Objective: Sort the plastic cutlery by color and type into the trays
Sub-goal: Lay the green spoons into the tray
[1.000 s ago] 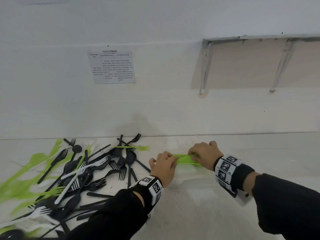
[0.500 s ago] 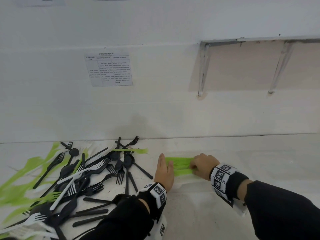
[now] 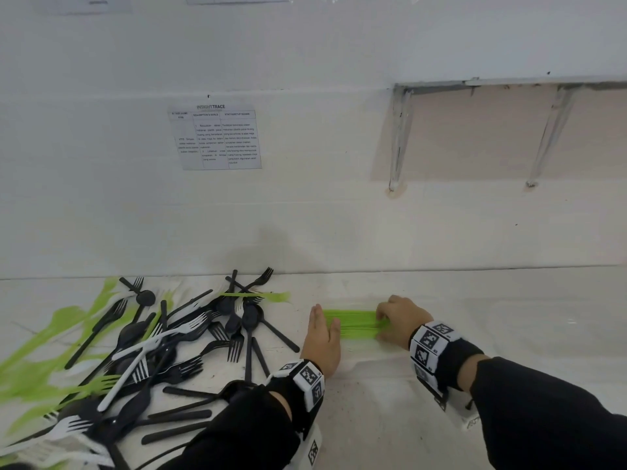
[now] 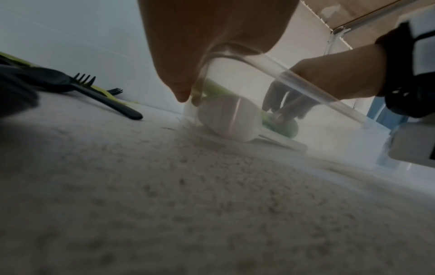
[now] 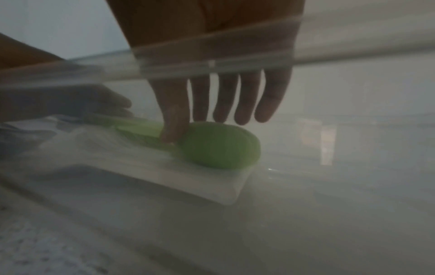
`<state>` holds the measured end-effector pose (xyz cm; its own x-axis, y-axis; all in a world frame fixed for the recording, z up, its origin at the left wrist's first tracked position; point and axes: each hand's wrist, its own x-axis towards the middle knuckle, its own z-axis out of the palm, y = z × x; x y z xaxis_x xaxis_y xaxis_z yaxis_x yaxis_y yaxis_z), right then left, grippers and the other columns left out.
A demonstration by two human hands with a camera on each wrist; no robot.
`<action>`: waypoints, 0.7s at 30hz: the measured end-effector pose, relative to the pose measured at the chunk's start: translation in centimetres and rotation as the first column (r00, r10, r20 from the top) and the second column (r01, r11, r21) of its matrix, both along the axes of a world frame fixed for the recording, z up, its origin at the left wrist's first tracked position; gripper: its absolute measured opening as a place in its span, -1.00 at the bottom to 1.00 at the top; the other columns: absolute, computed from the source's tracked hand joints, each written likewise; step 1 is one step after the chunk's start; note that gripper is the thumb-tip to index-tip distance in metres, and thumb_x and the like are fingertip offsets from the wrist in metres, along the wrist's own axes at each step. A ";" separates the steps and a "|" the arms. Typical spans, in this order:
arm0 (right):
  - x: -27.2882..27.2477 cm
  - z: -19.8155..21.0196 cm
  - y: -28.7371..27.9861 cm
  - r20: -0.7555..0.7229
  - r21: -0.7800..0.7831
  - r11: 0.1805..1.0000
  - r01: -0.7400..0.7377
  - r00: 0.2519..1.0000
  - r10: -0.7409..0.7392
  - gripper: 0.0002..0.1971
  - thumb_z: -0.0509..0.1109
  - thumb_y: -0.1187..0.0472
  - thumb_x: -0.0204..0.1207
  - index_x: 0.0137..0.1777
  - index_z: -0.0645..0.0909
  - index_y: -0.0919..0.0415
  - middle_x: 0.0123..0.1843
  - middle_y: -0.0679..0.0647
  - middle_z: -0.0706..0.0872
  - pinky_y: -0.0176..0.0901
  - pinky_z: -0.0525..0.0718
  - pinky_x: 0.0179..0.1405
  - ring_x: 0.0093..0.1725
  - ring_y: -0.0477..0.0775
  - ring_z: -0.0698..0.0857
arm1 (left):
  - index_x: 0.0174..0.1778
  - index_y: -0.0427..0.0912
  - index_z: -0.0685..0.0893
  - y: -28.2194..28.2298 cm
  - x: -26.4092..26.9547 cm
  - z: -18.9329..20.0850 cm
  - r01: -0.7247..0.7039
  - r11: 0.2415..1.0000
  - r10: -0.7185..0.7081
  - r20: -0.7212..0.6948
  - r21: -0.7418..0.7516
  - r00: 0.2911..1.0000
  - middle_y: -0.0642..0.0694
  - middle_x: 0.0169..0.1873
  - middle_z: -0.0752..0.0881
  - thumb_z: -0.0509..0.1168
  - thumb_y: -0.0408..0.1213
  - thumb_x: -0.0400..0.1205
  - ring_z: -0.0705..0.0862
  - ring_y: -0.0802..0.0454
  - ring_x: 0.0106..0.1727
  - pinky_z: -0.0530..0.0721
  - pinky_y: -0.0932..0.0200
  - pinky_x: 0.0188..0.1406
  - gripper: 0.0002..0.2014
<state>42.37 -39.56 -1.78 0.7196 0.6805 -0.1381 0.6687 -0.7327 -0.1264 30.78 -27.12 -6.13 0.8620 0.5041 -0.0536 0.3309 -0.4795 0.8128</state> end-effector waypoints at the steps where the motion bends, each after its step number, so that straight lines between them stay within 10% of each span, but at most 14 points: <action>1: 0.1 0.0 -0.1 -0.006 -0.008 1.000 0.025 1.000 -0.025 -0.59 0.38 -0.03 0.47 0.28 0.48 0.08 0.28 0.05 0.42 -0.06 0.54 0.23 0.32 0.12 0.46 | 0.64 -0.31 -0.17 0.0 0.0 0.0 0.003 1.000 -0.003 -0.001 -0.001 1.000 -0.14 0.66 -0.14 -0.14 -0.12 0.78 -0.14 0.05 0.67 -0.18 0.34 0.54 -0.42; 8: 0.5 -0.5 -0.1 -0.111 0.095 0.991 0.097 0.990 -0.086 -0.48 0.44 -0.10 0.44 0.27 0.48 0.22 0.19 0.14 0.41 -0.18 0.49 0.16 0.07 0.12 0.51 | 0.64 -0.31 -0.16 0.0 0.0 0.0 -0.001 1.000 0.001 0.005 -0.009 1.000 -0.14 0.66 -0.14 -0.13 -0.13 0.78 -0.13 0.06 0.67 -0.17 0.36 0.52 -0.42; 21: 0.3 -0.7 -1.3 -0.163 0.167 0.970 0.176 0.975 -0.149 -0.45 0.45 -0.01 0.45 0.37 0.38 0.16 0.33 0.13 0.38 -0.22 0.50 0.13 0.19 0.11 0.54 | 0.63 -0.33 -0.17 0.1 -0.1 0.1 0.014 1.000 -0.014 0.013 -0.025 1.000 -0.14 0.66 -0.14 -0.14 -0.15 0.78 -0.14 0.06 0.67 -0.18 0.37 0.52 -0.43</action>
<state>42.64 -40.83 -2.50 0.8032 0.5795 -0.1381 0.5064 -0.7862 -0.3542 30.65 -27.04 -6.02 0.8696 0.4907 -0.0551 0.3140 -0.4633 0.8287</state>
